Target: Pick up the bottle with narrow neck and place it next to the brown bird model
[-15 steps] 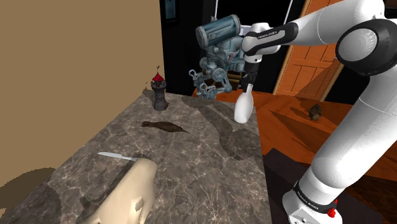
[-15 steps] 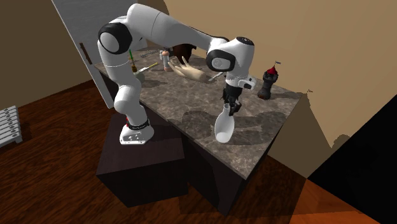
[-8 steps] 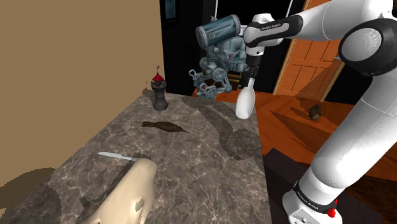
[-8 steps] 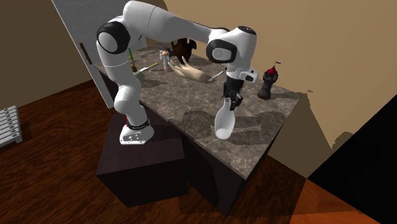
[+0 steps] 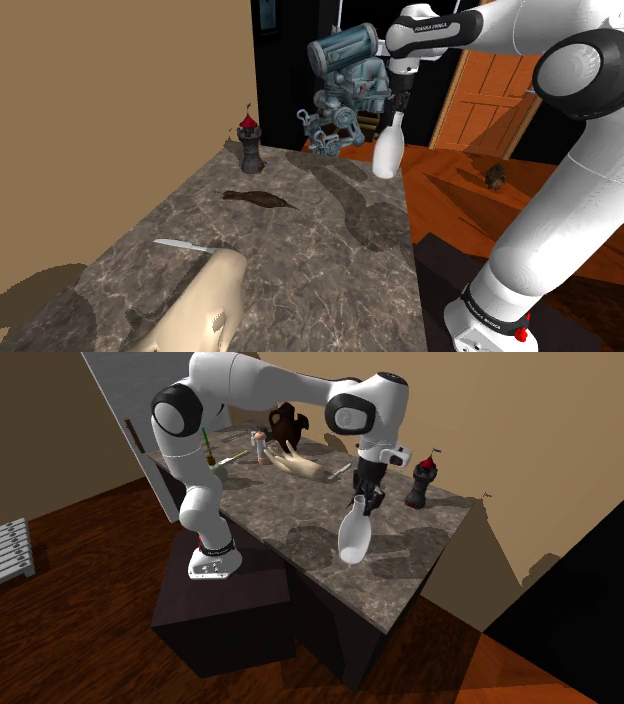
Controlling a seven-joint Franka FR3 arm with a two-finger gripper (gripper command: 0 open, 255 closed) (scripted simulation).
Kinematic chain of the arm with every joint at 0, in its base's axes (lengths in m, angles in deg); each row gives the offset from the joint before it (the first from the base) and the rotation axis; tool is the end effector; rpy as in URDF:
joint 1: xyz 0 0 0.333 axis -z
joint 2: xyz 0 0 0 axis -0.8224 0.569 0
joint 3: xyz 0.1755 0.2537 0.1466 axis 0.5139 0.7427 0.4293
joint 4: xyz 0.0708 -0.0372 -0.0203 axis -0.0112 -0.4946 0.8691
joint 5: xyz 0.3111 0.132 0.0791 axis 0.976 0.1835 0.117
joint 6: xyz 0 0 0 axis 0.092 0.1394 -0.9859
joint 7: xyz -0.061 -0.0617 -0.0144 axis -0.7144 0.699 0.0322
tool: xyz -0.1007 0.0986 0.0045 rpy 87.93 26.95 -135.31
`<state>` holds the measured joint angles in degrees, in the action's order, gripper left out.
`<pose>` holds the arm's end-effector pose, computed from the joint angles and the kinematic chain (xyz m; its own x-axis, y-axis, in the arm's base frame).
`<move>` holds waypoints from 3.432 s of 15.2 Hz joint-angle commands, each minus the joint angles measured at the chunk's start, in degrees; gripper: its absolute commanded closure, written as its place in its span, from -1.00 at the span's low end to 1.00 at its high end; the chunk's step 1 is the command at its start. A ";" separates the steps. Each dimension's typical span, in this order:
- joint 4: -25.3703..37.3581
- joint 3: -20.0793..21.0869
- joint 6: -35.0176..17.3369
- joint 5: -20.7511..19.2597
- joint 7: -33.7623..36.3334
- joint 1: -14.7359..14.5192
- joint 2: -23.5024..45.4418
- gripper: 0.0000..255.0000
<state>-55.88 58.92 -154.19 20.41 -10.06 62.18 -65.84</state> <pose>0.4646 -0.1941 0.5471 0.9937 0.0998 -0.0501 0.0999 -0.9950 -0.0010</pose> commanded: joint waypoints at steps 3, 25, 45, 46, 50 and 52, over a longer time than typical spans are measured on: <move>3.36 0.02 3.29 0.03 -0.06 -0.02 0.06 1.00; 12.83 10.95 5.86 1.88 21.97 -11.32 7.32 1.00; -1.09 10.99 -8.22 1.90 21.99 -11.36 7.48 1.00; -1.09 10.99 -8.22 1.90 21.99 -11.36 7.48 1.00; -1.09 10.99 -8.22 1.90 21.99 -11.36 7.49 1.00; -1.08 10.99 -8.22 1.90 21.99 -11.36 7.48 -1.00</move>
<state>-56.97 69.91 -162.40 22.31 11.93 50.82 -58.35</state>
